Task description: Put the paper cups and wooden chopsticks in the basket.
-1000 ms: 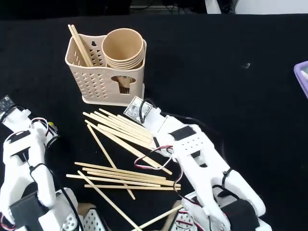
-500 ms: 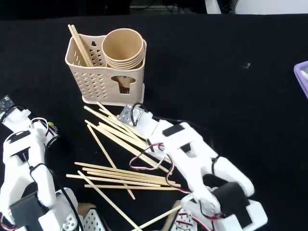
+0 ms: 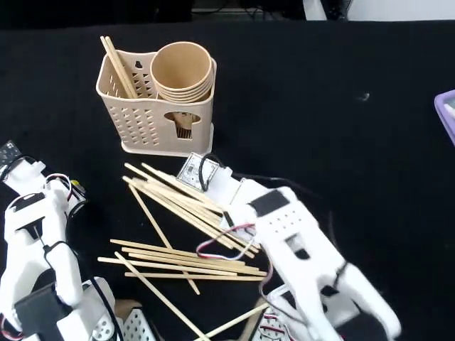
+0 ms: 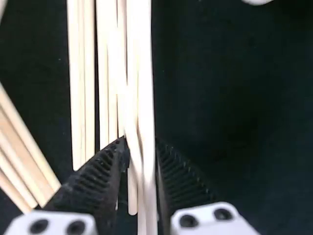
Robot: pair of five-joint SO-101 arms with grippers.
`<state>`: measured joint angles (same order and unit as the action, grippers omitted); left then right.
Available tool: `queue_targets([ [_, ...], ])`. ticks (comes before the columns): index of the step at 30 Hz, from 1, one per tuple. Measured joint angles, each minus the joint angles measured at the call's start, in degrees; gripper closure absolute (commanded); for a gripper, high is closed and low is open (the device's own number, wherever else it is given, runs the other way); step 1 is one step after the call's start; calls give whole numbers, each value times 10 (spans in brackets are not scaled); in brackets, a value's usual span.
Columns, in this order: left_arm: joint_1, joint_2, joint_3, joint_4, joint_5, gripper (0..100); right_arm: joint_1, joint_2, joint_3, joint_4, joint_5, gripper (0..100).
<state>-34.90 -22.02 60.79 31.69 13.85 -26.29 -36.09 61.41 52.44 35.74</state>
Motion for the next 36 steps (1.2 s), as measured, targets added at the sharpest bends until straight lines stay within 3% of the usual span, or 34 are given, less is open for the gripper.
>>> queue_targets([
  [5, 0, 0, 0, 0, 0, 787, -11, -121, 1, 43, -11, 988],
  [14, 0, 0, 0, 0, 0, 787, -136, -200, 1, 36, -105, 988],
  [19, -2, 0, 0, 0, 2, 787, -146, -200, 5, -30, -136, 988],
  [31, -1, 0, 0, -1, 1, 787, -146, -177, 192, -136, -144, 986],
  [36, -1, 0, 0, -1, 1, 787, -146, -157, 196, -137, -144, 859],
])
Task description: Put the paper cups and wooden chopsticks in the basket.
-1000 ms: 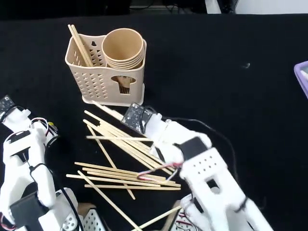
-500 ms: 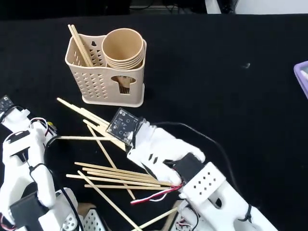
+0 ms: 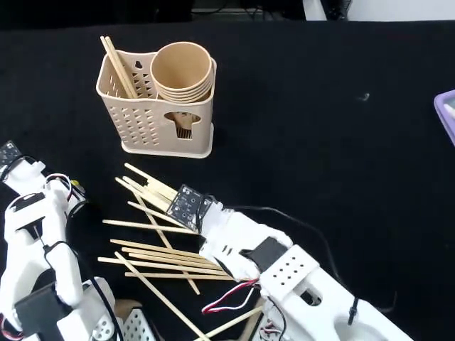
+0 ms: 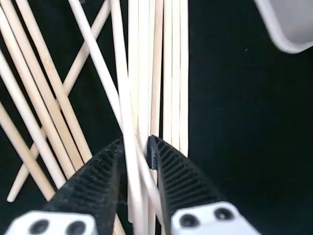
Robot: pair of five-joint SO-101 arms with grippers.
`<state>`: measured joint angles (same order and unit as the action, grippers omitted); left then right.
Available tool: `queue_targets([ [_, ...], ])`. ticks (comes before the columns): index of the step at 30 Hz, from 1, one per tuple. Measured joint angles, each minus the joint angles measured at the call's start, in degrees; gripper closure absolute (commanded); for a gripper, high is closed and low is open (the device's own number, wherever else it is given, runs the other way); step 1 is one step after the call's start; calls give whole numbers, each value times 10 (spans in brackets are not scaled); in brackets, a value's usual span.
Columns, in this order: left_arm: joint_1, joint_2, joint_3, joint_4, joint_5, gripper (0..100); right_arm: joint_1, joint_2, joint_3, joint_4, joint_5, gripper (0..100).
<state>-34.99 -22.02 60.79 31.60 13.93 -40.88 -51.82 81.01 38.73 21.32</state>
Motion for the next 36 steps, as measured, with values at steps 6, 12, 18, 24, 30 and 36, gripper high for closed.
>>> queue_targets([
  [6, 0, 0, 0, 0, 0, 787, 0, 31, 0, -5, -1, 890],
  [12, 0, 0, 0, 0, 0, 787, 0, 36, -19, -5, -1, 953],
  [18, 0, 0, 0, 0, 0, 787, -25, 37, -69, 7, 0, 829],
  [24, 0, 0, 0, 0, 0, 787, -58, 100, -81, -18, -27, 826],
  [30, 0, 0, 0, 0, 0, 787, -59, 251, -179, -47, -33, 826],
  [36, 0, 0, 0, 0, 0, 787, -55, 405, -295, -47, -12, 828],
])
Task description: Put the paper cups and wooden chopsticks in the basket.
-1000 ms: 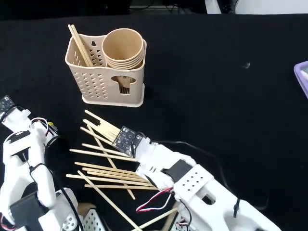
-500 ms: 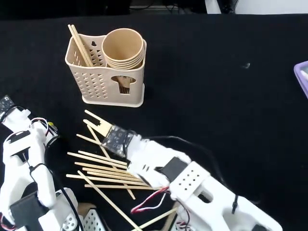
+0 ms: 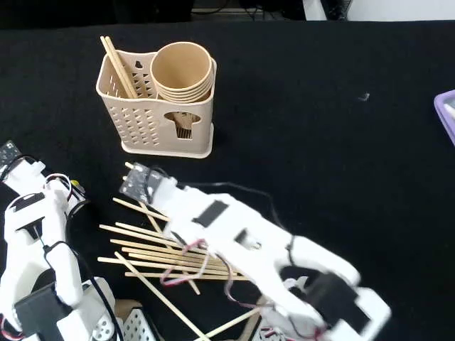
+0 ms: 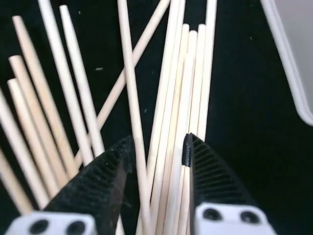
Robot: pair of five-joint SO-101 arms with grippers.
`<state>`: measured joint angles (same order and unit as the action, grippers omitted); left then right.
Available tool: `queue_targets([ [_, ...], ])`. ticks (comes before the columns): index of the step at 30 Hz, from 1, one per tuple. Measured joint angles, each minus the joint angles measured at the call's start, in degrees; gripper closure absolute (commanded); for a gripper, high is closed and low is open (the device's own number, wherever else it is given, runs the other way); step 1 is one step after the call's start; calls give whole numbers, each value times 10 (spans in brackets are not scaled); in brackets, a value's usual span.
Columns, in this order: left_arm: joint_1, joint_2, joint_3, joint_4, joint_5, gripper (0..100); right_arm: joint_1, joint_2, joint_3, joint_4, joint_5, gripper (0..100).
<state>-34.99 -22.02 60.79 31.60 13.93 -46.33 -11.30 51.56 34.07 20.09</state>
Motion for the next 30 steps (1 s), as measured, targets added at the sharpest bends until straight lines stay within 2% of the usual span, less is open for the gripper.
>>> queue_targets([
  [4, 0, 0, 0, 0, 0, 787, 27, 75, -50, 0, 20, 853],
  [7, 0, 0, 0, 0, 0, 787, 41, 91, -62, 0, 39, 993],
  [14, 0, 0, 0, 0, 0, 787, 48, 64, -66, 28, 48, 988],
  [23, 0, 0, 0, 0, 0, 787, 49, -89, -66, 90, 55, 988],
  [30, 0, 0, 0, 0, 0, 787, 69, -217, -66, 100, 54, 988],
])
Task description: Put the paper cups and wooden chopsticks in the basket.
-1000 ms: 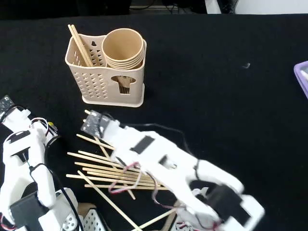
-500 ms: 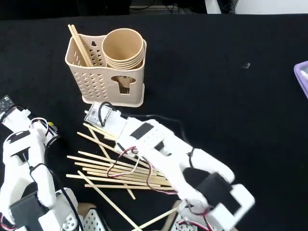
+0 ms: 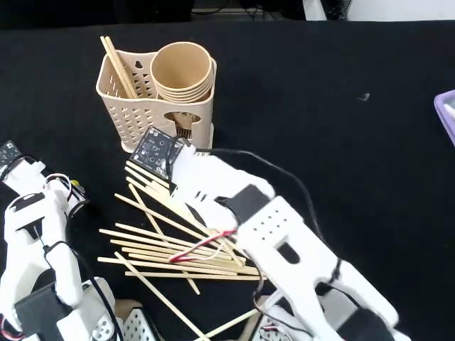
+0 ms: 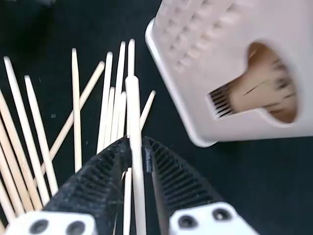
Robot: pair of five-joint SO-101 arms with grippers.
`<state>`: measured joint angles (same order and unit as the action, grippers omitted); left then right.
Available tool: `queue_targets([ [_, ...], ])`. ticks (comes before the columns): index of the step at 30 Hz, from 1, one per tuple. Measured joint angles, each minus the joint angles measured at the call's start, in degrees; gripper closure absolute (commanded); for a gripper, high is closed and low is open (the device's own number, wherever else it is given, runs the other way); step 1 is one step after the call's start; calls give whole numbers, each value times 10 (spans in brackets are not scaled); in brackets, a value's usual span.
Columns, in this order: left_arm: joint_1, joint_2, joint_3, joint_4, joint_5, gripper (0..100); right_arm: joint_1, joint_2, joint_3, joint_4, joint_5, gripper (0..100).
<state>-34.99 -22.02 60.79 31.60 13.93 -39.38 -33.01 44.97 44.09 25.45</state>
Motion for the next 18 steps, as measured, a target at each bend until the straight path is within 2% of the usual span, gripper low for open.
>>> queue_targets([
  [6, 0, 0, 0, 0, 0, 787, -1, 11, 13, -10, -5, 988],
  [10, 0, 0, 0, 0, 0, 787, -1, 102, 55, -103, -25, 983],
  [13, 0, 0, 0, 0, 0, 787, -1, 194, 49, -156, -36, 916],
  [18, 0, 0, 0, 0, 0, 787, -1, 325, -16, -139, -40, 771],
])
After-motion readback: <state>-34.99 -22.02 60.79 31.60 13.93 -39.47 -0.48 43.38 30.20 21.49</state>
